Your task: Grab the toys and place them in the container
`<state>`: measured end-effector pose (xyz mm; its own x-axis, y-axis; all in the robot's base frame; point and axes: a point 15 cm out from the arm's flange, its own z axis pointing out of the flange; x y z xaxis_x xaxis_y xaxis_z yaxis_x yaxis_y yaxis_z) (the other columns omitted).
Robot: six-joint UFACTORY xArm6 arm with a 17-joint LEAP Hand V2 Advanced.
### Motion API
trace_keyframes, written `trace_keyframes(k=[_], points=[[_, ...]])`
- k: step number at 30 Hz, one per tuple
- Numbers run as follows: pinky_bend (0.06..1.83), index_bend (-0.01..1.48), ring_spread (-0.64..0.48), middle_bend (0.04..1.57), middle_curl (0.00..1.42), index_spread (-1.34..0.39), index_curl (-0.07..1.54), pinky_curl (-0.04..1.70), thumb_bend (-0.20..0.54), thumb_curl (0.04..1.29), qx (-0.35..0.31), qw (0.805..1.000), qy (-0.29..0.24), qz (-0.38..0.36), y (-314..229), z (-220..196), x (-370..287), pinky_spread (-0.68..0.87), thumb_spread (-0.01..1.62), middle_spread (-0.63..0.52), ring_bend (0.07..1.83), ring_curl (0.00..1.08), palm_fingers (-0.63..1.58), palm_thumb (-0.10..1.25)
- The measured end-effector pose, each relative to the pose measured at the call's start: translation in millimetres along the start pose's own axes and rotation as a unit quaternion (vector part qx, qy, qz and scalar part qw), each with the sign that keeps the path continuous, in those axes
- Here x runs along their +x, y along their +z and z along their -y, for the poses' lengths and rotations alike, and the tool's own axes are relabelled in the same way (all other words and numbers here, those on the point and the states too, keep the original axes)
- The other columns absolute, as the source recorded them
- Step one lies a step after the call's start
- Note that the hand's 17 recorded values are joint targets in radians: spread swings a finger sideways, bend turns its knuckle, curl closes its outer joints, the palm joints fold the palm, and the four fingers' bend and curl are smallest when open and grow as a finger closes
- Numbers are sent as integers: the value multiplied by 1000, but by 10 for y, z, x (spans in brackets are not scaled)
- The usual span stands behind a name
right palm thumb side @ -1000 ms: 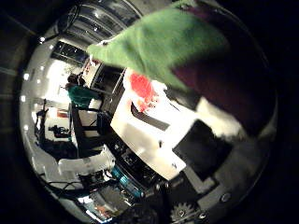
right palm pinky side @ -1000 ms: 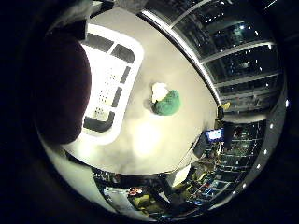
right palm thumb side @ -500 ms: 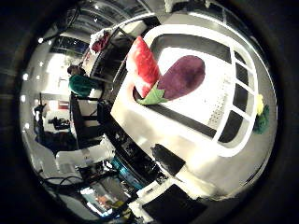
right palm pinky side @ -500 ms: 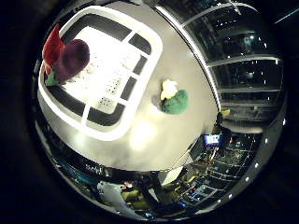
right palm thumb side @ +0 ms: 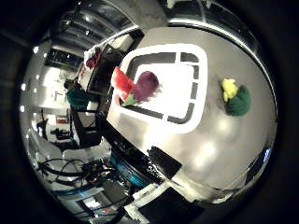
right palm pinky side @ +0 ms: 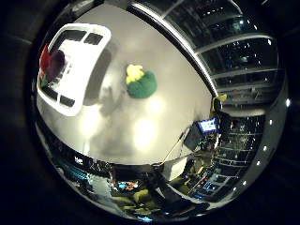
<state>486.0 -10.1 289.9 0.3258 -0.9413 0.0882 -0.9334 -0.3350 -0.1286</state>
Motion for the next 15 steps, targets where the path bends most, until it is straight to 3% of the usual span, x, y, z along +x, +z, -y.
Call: trace_keyframes(k=[4,8,15], points=[[485,155,190,219,324,-371,240,313,-22,304,-29,999,31,8,326,-435,415,433,993,68,294,252,37,581],[469,156,177,222,329,-368,249,305,-23,310,-17,998,54,-7,495,-660,920,421,996,52,290,255,68,609],[453,155,175,221,331,-371,255,302,-22,322,-51,998,36,10,974,-886,1065,415,1002,42,281,255,86,658]])
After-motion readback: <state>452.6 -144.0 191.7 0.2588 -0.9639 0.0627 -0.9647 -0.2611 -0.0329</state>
